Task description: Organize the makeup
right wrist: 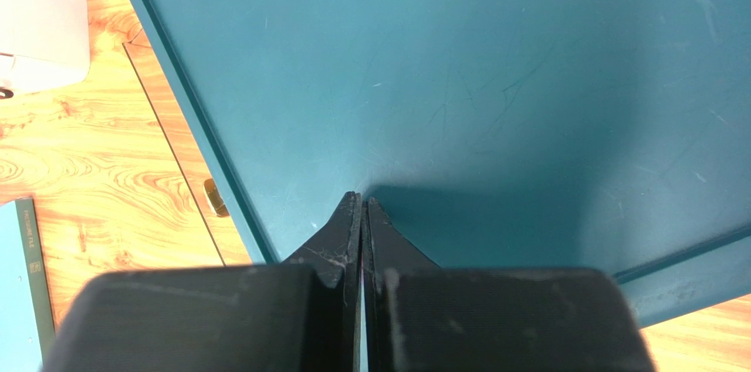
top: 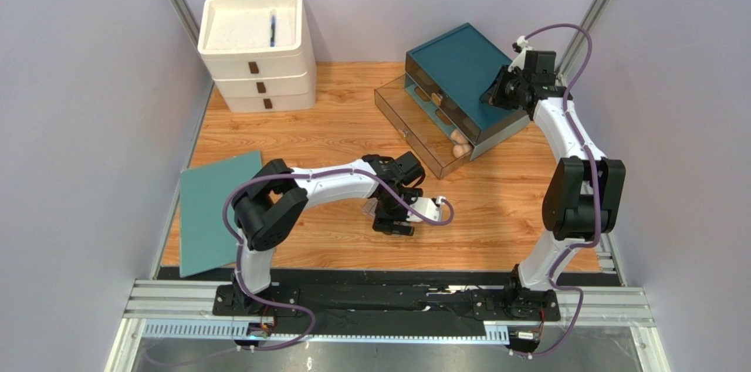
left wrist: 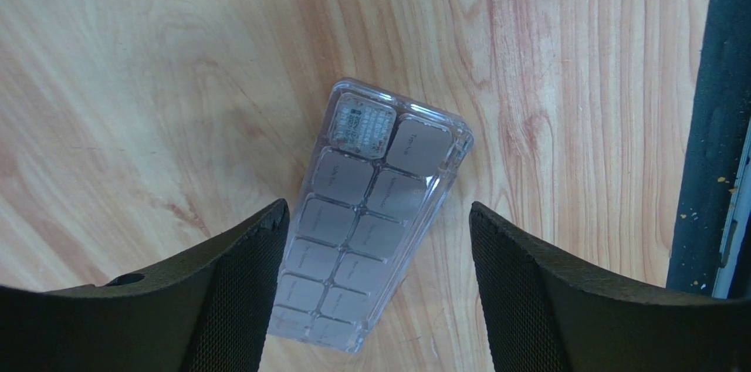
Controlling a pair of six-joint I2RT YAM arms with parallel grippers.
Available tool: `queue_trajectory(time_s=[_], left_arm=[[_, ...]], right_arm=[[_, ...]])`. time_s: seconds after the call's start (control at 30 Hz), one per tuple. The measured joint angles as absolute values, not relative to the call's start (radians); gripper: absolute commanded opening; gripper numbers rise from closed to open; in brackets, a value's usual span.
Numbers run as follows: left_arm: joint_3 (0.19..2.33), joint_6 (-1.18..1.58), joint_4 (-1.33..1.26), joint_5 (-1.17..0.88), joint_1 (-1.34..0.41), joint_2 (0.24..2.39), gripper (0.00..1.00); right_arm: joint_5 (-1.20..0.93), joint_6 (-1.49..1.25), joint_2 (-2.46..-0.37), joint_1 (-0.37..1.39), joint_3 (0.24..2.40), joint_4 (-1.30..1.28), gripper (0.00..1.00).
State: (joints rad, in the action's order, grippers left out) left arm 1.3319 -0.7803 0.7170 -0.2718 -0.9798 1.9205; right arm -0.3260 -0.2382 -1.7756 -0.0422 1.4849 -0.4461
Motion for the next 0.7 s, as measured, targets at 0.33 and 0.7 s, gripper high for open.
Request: queue_trajectory(time_s=[0.33, 0.7], left_arm=[[1.399, -0.735, 0.701, -0.233, -0.987, 1.996, 0.32], [1.527, -0.692, 0.805, -0.257, -0.985, 2.069, 0.0]], right_arm=[[-0.325, -0.238, -1.771, -0.042, 1.478, -0.442, 0.0], [-0.324, -0.238, -1.769, -0.041, 1.477, -0.44, 0.0]])
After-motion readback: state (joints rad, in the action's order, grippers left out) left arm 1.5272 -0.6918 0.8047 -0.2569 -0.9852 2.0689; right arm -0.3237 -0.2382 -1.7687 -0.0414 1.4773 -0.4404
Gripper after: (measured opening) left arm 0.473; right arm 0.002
